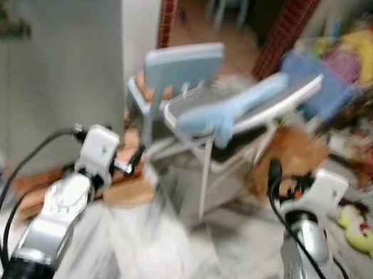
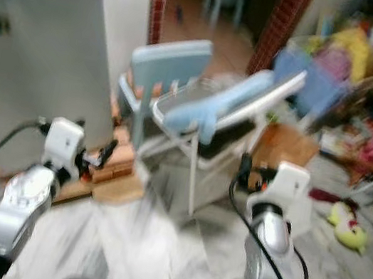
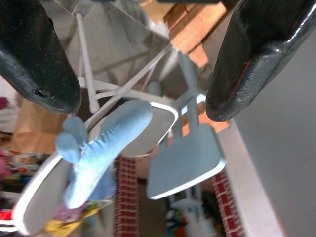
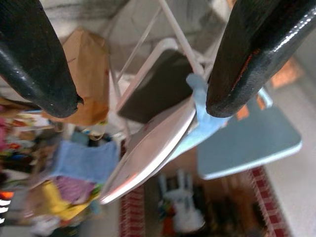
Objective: Restocking fridge
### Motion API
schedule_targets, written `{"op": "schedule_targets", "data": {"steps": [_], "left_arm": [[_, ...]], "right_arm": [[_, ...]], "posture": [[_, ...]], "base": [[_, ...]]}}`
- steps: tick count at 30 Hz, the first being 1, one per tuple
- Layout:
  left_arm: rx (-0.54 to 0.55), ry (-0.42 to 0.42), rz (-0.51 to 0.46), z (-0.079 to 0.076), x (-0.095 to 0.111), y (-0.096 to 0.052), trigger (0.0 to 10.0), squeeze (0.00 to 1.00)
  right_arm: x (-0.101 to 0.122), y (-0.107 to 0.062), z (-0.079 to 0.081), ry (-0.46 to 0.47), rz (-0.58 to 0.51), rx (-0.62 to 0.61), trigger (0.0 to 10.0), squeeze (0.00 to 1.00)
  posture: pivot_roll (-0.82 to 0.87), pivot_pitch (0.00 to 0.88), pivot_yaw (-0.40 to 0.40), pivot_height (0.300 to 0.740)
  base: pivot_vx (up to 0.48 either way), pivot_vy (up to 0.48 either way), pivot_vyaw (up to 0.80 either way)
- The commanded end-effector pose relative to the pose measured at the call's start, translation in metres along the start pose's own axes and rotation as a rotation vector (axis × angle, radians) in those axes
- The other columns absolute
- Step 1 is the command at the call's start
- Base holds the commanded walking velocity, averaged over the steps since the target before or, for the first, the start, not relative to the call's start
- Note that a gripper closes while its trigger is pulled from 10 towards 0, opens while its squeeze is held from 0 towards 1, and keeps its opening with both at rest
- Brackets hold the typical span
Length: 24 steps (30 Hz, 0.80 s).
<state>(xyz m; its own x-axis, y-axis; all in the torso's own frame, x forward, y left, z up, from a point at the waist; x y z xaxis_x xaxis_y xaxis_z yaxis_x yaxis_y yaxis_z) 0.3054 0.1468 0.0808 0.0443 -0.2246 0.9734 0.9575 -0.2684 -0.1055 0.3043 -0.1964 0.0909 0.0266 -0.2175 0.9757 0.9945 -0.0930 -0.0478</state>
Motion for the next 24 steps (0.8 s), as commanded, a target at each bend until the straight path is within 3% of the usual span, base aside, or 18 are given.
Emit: {"op": "schedule_targets", "data": {"steps": [1,4,7,9,10,11,13,15,20,24], "left_arm": [[0.006,0.058,0.006,0.012,-0.002,-0.003,10.0,0.00],[0.015,0.060,0.017,0.019,-0.006,-0.005,10.0,0.00],[0.021,0.064,0.001,0.018,0.000,0.003,10.0,0.00],[0.006,0.062,-0.037,0.015,0.011,0.012,10.0,0.00],[-0.004,0.068,-0.055,0.012,0.014,0.017,10.0,0.00],[-0.011,0.073,-0.064,0.010,0.016,0.018,10.0,0.00],[-0.009,0.084,-0.064,0.009,0.014,0.020,10.0,0.00],[-0.021,0.068,-0.056,0.006,0.011,0.019,10.0,0.00],[-0.079,0.087,-0.020,0.000,-0.004,0.012,10.0,0.00],[-0.048,0.071,0.003,0.005,-0.013,0.007,10.0,0.00]], "right_arm": [[0.001,-0.001,0.016,0.013,-0.001,0.043,10.0,0.00],[-0.008,-0.002,0.016,0.021,0.020,0.032,10.0,0.00],[-0.007,0.005,0.013,0.031,0.025,0.024,10.0,0.00],[0.003,0.014,0.019,-0.047,-0.002,0.075,10.0,0.00],[0.014,0.017,0.029,-0.144,-0.054,0.147,10.0,0.00],[0.018,0.017,0.034,-0.184,-0.077,0.182,10.0,0.00],[0.020,0.018,0.028,-0.157,-0.083,0.146,10.0,0.00],[0.015,0.015,0.014,-0.068,-0.057,0.058,10.0,0.00],[0.006,0.004,0.010,-0.055,-0.061,0.017,10.0,0.00],[0.006,-0.011,0.001,-0.047,-0.076,-0.034,10.0,0.00]], "posture": [[-0.01,0.013,-0.033,0.740],[0.00,0.000,-0.032,0.740],[0.00,0.000,-0.056,0.740],[-0.02,0.000,-0.063,0.740],[-0.03,0.000,-0.057,0.740],[-0.03,0.000,-0.057,0.740],[-0.03,0.000,-0.049,0.740],[-0.04,0.000,-0.020,0.740],[-0.06,0.000,0.025,0.740],[-0.10,0.000,0.039,0.740]], "base": [[0.000,0.000,-0.80],[0.000,0.000,-0.80],[0.000,0.000,-0.80],[0.000,0.000,-0.80],[0.000,0.000,-0.80],[0.000,0.000,-0.80],[0.000,0.000,-0.80],[0.000,0.000,-0.80],[0.000,0.000,-0.80],[0.000,0.000,-0.71]]}}
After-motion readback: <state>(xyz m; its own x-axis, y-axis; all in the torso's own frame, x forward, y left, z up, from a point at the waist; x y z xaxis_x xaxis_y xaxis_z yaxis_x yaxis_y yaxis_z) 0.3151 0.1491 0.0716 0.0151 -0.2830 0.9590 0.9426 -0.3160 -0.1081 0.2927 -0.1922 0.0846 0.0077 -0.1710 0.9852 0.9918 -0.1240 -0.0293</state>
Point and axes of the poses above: a point about 5 cm out from each wrist's last joint towards the gripper, its own y axis pointing out of the wrist towards the gripper, its own x axis along the axis of the wrist's last joint, z = x × y, the point moved 4 cm from there along y, pointing out of the wrist towards the gripper, and after that the axes turned 3 degrees about y, right-handed, at the moved point
